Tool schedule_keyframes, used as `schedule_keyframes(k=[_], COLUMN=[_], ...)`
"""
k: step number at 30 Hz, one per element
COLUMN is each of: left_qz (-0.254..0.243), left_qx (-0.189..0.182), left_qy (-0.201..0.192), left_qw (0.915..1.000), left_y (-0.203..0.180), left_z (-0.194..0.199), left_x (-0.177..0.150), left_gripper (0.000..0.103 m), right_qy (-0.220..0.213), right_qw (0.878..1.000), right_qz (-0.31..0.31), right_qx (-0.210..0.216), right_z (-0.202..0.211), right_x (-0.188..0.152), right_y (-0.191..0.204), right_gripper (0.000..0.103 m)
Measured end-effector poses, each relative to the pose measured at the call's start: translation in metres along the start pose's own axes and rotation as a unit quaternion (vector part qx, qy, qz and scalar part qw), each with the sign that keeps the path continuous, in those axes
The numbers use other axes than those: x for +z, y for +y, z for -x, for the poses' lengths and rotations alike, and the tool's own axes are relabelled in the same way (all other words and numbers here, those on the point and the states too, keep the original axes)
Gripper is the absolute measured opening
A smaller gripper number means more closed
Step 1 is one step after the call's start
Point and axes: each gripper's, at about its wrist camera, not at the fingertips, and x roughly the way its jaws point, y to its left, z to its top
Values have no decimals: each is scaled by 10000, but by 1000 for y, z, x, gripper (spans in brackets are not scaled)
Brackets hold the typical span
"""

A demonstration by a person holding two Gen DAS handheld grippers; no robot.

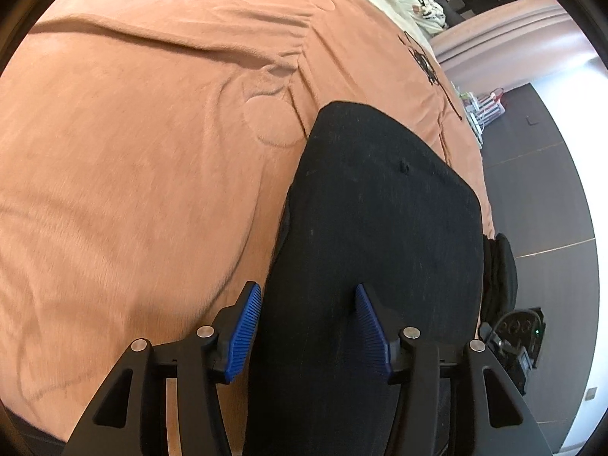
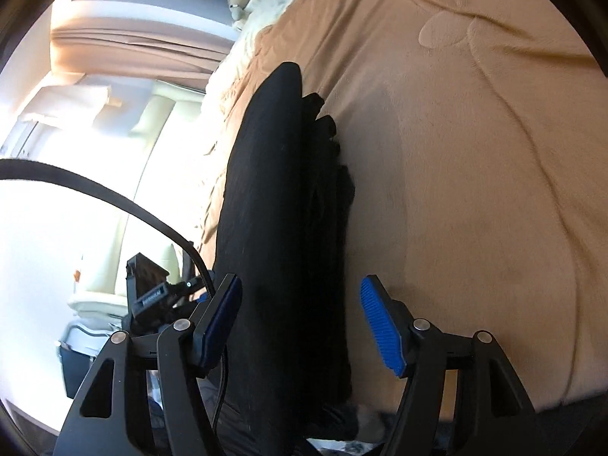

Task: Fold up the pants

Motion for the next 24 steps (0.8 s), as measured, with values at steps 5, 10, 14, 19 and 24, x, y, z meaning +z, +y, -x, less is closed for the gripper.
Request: schedule_keyframes(k=[5,10,14,19,24], left_qz=[51,72,39,-61,11], left_qx=[-136,-319,-447,-583,-849], left_qy=[34,108,175,256,366], left_qw=[9999,9994,9988,9980,9957], left_y=[4,7,7,7,14], left_z=[-10,-19,-25,-32,-36], left_x=[16,29,36,41,42], left_gripper=[55,55,55,55,55], right_qy=[205,341,409,446,435], right_qw=[9997,9990,9984,9985,9984], right_qz=[-77,-130,-152,-20,62], right_qx=[72,250,358,331,365], right_z=[-24,-34,-39,-54,-49], right_x=[20,23,25,32,34], right_y=[-7,-12,-15,-11,-13], right_gripper=[64,64,64,64,59])
